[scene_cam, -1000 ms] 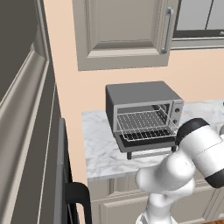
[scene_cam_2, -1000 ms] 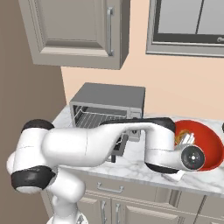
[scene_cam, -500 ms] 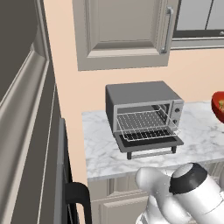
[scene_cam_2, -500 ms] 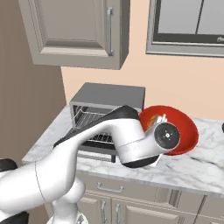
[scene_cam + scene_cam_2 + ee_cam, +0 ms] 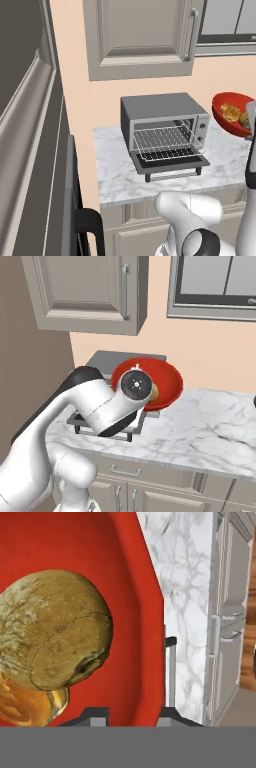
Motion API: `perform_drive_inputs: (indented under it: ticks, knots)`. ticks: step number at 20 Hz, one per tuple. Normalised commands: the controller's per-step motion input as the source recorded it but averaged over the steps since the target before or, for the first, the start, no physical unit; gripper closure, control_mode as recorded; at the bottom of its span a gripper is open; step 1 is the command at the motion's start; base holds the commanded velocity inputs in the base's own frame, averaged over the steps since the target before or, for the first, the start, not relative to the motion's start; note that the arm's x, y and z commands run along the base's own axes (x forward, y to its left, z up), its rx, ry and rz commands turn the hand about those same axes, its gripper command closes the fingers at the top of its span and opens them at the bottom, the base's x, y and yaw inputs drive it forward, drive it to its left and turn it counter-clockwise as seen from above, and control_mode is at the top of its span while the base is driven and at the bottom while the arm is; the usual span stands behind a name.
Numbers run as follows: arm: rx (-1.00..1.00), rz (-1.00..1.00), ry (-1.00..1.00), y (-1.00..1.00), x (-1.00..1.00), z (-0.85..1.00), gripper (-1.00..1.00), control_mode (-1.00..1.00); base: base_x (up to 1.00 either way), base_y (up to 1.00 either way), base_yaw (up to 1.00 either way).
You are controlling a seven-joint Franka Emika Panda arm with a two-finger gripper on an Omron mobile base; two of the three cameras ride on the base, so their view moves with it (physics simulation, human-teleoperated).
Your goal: Pick up the heated bread from the toaster oven and place it in the bowl. Then move the bread bowl to the dining counter.
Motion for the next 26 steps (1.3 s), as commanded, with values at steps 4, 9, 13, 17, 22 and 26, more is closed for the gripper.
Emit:
perform_drive_inputs:
  ticks: [4,9,13,17,22,26]
  knots:
    - [-0.11,0.16,0.00,0.99,-0.06,0.52,1.00,-1.00,0.00,0.00,0.00]
    - [-0.09,0.07,-0.01,0.63,0.00,0.09,1.00,-1.00,0.00,0.00,0.00]
    - [0.00,0.00,0.00,0.00,0.00,0.00,1.00,-1.00,0.00,0.00,0.00]
    - [0.00,0.00,0.00,0.03,0.00,0.00,1.00,-1.00,0.00,0.00,0.00]
    - [0.00,0.00,0.00,0.00,0.00,0.00,1.00,1.00,-0.08,-0.20,0.18]
    - [0.00,0.00,0.00,0.00,0.00,0.00,1.00,1.00,0.00,-0.64,0.28]
